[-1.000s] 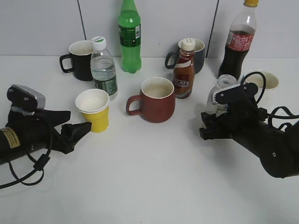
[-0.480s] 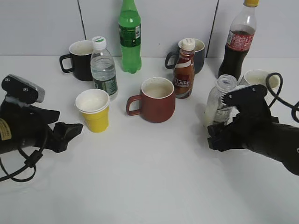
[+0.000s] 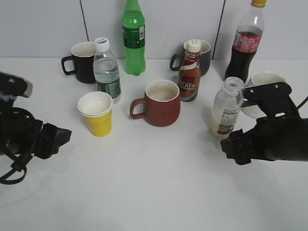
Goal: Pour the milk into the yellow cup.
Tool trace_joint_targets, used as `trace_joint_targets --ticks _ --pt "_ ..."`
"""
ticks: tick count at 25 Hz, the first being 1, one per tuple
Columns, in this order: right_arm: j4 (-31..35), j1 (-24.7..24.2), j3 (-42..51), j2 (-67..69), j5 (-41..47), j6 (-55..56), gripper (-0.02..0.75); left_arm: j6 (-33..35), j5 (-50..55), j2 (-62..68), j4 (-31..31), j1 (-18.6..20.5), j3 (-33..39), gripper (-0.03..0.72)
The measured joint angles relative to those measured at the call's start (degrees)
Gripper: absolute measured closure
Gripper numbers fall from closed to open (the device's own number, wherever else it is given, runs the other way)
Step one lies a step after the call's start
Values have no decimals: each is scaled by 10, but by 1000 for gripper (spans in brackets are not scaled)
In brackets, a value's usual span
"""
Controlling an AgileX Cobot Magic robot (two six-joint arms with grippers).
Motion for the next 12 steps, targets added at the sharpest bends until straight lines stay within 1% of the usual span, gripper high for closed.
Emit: trace_joint_targets --ticks 4,5,6,7,8,9,10,11,12 --pt "-3 0 0 -72 120 0 201 0 102 -72 -35 -14 0 106" --pt "-3 0 0 -93 145 0 201 0 155 -111 -54 -16 -4 106" --pt "-3 0 0 -111 173 0 200 0 200 -138 -60 -16 -10 106" --pt "-3 0 0 -133 200 1 201 0 207 -143 -63 -16 -11 106" --pt "-6 0 0 -156 228 1 201 0 276 -186 -71 -17 -26 106" --pt "-11 0 0 -179 253 1 201 0 308 -205 -75 -17 -35 106" --pt "-20 0 -2 -199 285 1 201 0 378 -248 -83 -17 -57 110" --pt "-29 0 -5 -223 319 1 201 0 378 -248 -83 -17 -57 110" --pt "-37 0 -9 -247 349 3 201 0 471 -304 -87 -17 -89 121"
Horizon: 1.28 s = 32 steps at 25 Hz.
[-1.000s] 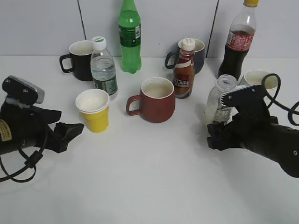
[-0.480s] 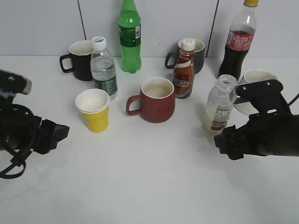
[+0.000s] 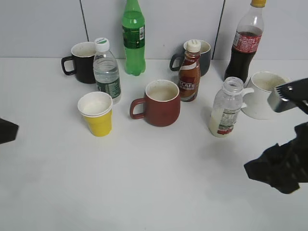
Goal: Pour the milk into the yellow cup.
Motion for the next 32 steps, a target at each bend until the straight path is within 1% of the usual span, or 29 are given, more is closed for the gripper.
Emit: trace_joint_targets --ticks 1,3,4,9,12,16,20,21,24,28,32 --pt "-9 0 -6 -21 35 6 201 0 15 -9 0 0 -5 123" --pt "-28 0 -20 -72 101 26 201 0 110 -70 -1 0 -28 137" --pt "-36 0 -27 -99 127 38 201 0 140 -110 -2 0 -35 139" --pt "-80 0 -37 -235 257 71 201 0 293 -236 -2 0 -41 153" --pt "-93 0 -37 -315 319 80 201 0 348 -307 0 0 -41 161" --pt "-110 0 -36 -425 387 82 201 0 359 -395 2 0 -28 171" --pt "-138 0 -26 -517 402 82 201 5 361 -454 2 0 -4 174" --pt "-141 0 -25 -537 399 82 201 18 349 -480 2 0 1 174" --pt "-145 0 -18 -574 380 82 201 29 320 -496 2 0 5 174" --pt "-149 0 -6 -582 360 82 201 43 277 -496 1 0 23 174" --pt "-149 0 -6 -582 352 82 201 50 269 -498 -1 0 26 174"
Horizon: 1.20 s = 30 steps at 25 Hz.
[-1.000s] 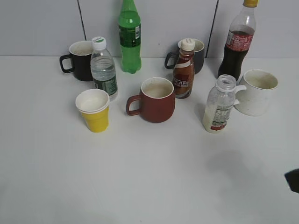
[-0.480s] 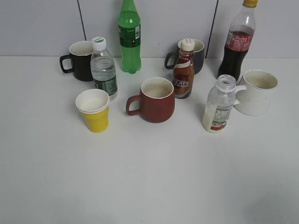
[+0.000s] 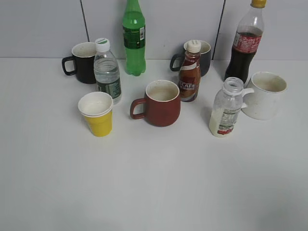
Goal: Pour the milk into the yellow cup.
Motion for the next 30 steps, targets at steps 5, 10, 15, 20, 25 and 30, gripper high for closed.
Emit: trace_joint_targets --ticks 5,10,15,20,25,30 --pt "0 0 0 0 0 2 201 1 -1 -1 -1 0 0 174" --pt "0 0 0 0 0 2 202 1 -2 -1 -1 0 0 174" --pt "0 0 0 0 0 2 202 1 -2 -1 -1 0 0 174" --pt "0 0 0 0 0 2 202 1 -3 -1 -1 2 0 174" --pt "0 -54 0 0 -1 2 202 1 -3 -1 -1 66 0 175" --pt "-1 -183 0 -18 -1 2 202 1 -3 -8 -1 171 0 175"
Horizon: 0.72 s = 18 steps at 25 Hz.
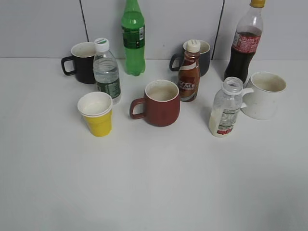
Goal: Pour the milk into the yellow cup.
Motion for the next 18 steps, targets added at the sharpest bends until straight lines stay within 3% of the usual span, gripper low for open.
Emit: trace_joint_targets --ticks 4,18 --pt "0 -48 0 -45 0 1 202 0 0 -29 0 23 0 175" --pt "0 -51 0 -67 0 1 202 0 0 -34 0 39 0 175"
